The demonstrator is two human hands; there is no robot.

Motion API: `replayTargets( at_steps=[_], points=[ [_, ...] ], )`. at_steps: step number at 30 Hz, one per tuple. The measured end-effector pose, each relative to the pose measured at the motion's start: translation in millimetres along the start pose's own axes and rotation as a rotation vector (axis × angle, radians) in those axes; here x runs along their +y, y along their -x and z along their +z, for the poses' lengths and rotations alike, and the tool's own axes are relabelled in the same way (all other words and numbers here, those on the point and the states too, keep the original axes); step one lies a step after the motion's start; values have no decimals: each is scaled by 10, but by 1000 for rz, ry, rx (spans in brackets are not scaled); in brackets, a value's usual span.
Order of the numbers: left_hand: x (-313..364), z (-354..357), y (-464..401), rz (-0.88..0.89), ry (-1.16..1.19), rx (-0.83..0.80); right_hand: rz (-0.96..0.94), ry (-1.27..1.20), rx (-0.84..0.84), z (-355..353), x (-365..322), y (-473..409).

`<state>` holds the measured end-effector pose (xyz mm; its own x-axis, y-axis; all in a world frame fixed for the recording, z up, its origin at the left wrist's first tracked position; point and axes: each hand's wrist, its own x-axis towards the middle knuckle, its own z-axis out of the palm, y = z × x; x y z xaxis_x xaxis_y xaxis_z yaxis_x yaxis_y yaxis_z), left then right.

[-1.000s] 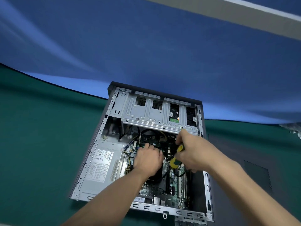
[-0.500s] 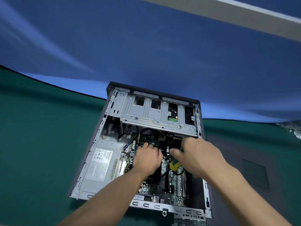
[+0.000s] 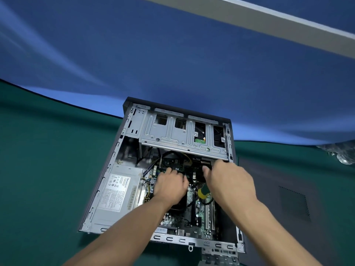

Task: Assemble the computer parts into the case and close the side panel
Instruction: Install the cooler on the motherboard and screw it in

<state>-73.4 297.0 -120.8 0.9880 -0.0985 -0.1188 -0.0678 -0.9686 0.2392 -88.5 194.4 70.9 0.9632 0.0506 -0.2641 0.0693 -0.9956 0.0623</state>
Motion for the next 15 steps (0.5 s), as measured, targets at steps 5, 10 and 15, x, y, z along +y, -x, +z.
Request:
replayTargets(
  at_steps=[5, 10, 15],
  points=[
    [9, -25, 14, 23, -1, 37, -26, -161, -191, -15, 84, -45],
    [32, -88, 65, 127, -82, 9, 101, -239, 76, -72, 206, -73],
    [49, -91, 37, 182, -114, -46, 88, -358, 251, -298, 225, -202]
  ],
)
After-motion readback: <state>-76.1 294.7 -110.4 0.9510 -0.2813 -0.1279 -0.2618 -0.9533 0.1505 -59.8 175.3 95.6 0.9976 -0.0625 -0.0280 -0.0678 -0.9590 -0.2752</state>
